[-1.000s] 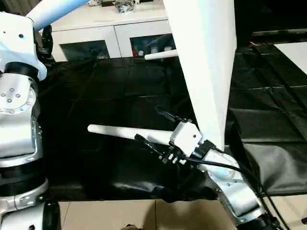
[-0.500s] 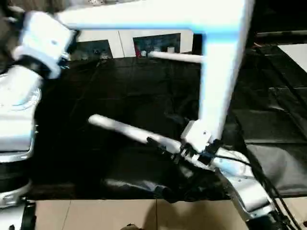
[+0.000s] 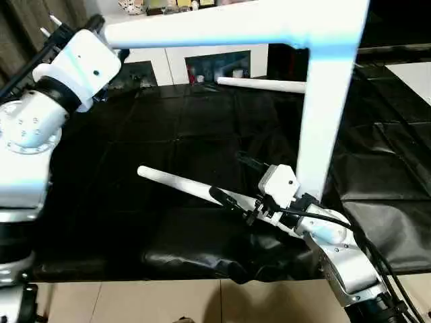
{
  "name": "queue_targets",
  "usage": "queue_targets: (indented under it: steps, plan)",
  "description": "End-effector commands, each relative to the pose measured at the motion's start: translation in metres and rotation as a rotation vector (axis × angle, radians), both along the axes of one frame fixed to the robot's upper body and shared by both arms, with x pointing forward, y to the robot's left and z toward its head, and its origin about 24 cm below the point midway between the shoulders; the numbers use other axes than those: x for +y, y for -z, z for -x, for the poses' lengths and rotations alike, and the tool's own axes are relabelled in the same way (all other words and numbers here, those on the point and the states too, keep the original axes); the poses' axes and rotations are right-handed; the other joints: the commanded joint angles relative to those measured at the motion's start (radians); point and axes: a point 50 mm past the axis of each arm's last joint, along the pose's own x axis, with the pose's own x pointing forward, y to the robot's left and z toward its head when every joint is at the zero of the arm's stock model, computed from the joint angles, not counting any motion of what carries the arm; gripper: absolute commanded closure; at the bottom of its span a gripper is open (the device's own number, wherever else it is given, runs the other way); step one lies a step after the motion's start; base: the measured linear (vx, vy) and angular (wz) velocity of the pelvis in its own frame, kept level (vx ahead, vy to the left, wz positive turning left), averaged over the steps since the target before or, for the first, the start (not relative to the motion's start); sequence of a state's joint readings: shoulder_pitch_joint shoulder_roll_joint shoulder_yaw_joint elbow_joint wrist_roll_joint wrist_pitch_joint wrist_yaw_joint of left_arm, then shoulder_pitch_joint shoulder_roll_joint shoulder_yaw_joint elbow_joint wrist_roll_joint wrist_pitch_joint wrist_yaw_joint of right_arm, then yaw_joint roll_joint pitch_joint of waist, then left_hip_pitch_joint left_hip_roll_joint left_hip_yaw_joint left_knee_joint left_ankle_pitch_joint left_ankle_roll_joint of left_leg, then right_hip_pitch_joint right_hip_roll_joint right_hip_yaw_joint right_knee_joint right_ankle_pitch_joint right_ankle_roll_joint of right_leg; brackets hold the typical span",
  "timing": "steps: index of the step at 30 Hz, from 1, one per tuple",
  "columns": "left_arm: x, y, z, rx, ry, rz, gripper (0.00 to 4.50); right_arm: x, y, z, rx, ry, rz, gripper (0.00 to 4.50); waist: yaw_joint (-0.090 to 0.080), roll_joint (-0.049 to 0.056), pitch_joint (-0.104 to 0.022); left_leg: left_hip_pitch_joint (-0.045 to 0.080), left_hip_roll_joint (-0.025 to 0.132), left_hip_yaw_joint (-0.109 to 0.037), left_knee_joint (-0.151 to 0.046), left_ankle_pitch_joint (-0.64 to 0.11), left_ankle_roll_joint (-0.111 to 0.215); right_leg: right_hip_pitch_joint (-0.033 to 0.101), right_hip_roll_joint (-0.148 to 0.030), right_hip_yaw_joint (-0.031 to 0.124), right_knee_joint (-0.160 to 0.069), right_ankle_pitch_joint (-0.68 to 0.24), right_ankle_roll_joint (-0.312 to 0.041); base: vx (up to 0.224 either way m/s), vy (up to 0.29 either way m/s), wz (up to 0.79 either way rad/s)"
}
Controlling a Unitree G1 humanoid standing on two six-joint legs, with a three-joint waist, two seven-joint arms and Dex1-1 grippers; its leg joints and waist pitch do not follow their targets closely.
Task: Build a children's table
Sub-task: Flip table
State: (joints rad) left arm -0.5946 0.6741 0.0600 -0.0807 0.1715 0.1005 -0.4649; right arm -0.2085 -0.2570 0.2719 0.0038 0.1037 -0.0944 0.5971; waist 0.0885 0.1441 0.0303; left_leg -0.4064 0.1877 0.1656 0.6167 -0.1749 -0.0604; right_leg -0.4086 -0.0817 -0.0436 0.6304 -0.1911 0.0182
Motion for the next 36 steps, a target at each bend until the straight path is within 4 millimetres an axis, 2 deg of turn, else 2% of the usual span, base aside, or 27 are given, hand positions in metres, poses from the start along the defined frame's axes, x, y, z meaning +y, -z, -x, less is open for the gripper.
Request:
queue_targets:
  steps: [1, 4, 5, 7, 8, 11, 12, 14, 15, 17, 18, 22, 24, 31, 36]
  plan:
    - [-0.006, 0.009, -0.004, 0.044, 0.050, -0.059, 1.74, 0.003, -0.005, 0.001, -0.023, -0.011, -0.009, 0.00, -0.011, 0.005, -0.051, 0.024, 0.022, -0.024, -0.091, -0.441, -0.025, 0.025, -0.042, 0.026, -0.086, -0.299, -0.147, 0.000, 0.000, 0.00]
    - [-0.004, 0.005, -0.008, -0.028, 0.029, -0.167, 1.47, 0.005, -0.007, 0.000, -0.024, -0.015, -0.017, 0.00, -0.012, 0.000, -0.049, 0.025, 0.022, -0.025, -0.092, -0.455, -0.026, 0.025, -0.043, 0.028, -0.089, -0.332, -0.134, 0.000, 0.000, 0.00]
    - [-0.004, 0.005, -0.008, -0.030, 0.030, -0.169, 1.47, 0.005, -0.007, 0.000, -0.024, -0.016, -0.018, 0.00, -0.011, 0.002, -0.049, 0.028, 0.022, -0.024, -0.091, -0.465, -0.028, 0.021, -0.043, 0.029, -0.091, -0.352, -0.128, 0.000, 0.000, 0.00]
    - [-0.002, 0.000, -0.013, -0.062, 0.029, -0.208, 1.47, 0.007, -0.008, 0.000, -0.027, -0.034, -0.022, 0.00, -0.011, 0.001, -0.048, 0.027, 0.022, -0.026, -0.093, -0.465, -0.031, 0.022, -0.045, 0.030, -0.092, -0.369, -0.123, 0.000, 0.000, 0.00]
    - [-0.001, 0.000, -0.014, -0.064, 0.027, -0.212, 1.47, 0.008, -0.008, 0.000, -0.026, -0.038, -0.022, 0.00, -0.010, 0.005, -0.049, 0.028, 0.022, -0.027, -0.093, -0.466, -0.035, 0.021, -0.045, 0.030, -0.091, -0.364, -0.122, 0.000, 0.000, 0.00]
    - [-0.001, -0.002, -0.015, -0.079, 0.041, -0.221, 1.47, 0.009, -0.008, 0.000, -0.024, -0.046, -0.029, 0.00, -0.013, 0.004, -0.052, 0.025, 0.023, -0.028, -0.094, -0.455, -0.038, 0.025, -0.046, 0.031, -0.086, -0.317, -0.134, 0.000, 0.000, 0.00]
    - [-0.003, -0.005, -0.016, -0.095, 0.055, -0.238, 1.47, 0.010, -0.009, 0.000, -0.025, -0.048, -0.034, 0.00, -0.014, 0.005, -0.051, 0.022, 0.024, -0.028, -0.095, -0.451, -0.037, 0.026, -0.046, 0.030, -0.084, -0.306, -0.138, 0.000, 0.000, 0.00]
    - [-0.006, -0.009, -0.019, -0.120, 0.081, -0.268, 1.47, 0.011, -0.009, 0.001, -0.026, -0.053, -0.036, 0.00, -0.012, 0.007, -0.053, 0.026, 0.022, -0.026, -0.091, -0.446, -0.035, 0.024, -0.044, 0.030, -0.085, -0.283, -0.145, 0.000, 0.000, 0.00]
    - [-0.006, -0.012, -0.022, -0.128, 0.088, -0.291, 1.47, 0.012, -0.008, 0.002, -0.027, -0.057, -0.033, 0.00, -0.012, 0.013, -0.054, 0.024, 0.022, -0.027, -0.092, -0.445, -0.039, 0.027, -0.045, 0.030, -0.081, -0.269, -0.147, 0.000, 0.000, 0.00]
    - [-0.006, -0.013, -0.023, -0.132, 0.090, -0.300, 1.47, 0.012, -0.008, 0.002, -0.028, -0.059, -0.030, 0.00, -0.013, 0.007, -0.055, 0.021, 0.023, -0.026, -0.091, -0.425, -0.036, 0.032, -0.046, 0.030, -0.078, -0.234, -0.155, 0.000, 0.000, 0.00]
    - [-0.005, -0.013, -0.024, -0.136, 0.091, -0.301, 1.47, 0.012, -0.008, 0.002, -0.028, -0.058, -0.030, 0.00, -0.013, 0.012, -0.054, 0.020, 0.022, -0.026, -0.091, -0.420, -0.035, 0.032, -0.047, 0.029, -0.077, -0.233, -0.157, 0.000, 0.000, 0.00]
    - [-0.002, -0.016, -0.025, -0.145, 0.088, -0.296, 1.47, 0.012, -0.008, 0.002, -0.030, -0.053, -0.034, 0.00, -0.018, 0.014, -0.055, 0.017, 0.021, -0.024, -0.089, -0.382, -0.025, 0.035, -0.047, 0.029, -0.075, -0.205, -0.168, 0.000, 0.000, 0.00]
    - [0.000, -0.016, -0.027, -0.145, 0.091, -0.300, 1.76, 0.013, -0.009, 0.002, -0.031, -0.052, -0.037, 0.00, -0.024, 0.019, -0.054, 0.017, 0.020, -0.024, -0.088, -0.385, -0.021, 0.035, -0.047, 0.027, -0.075, -0.209, -0.172, 0.000, 0.000, 0.00]
    - [0.005, -0.018, -0.024, -0.152, 0.093, -0.317, 2.31, 0.014, -0.007, 0.002, -0.033, -0.055, -0.034, 0.00, -0.029, 0.017, -0.050, 0.021, 0.024, -0.025, -0.092, -0.423, -0.024, 0.032, -0.049, 0.029, -0.079, -0.274, -0.168, 0.000, 0.000, 0.00]
    - [0.010, -0.021, -0.020, -0.145, 0.101, -0.318, 2.69, 0.016, -0.007, 0.002, -0.037, -0.060, -0.032, 0.00, -0.029, 0.021, -0.051, 0.021, 0.024, -0.025, -0.092, -0.420, -0.025, 0.031, -0.049, 0.030, -0.078, -0.261, -0.170, 0.000, 0.000, 0.00]
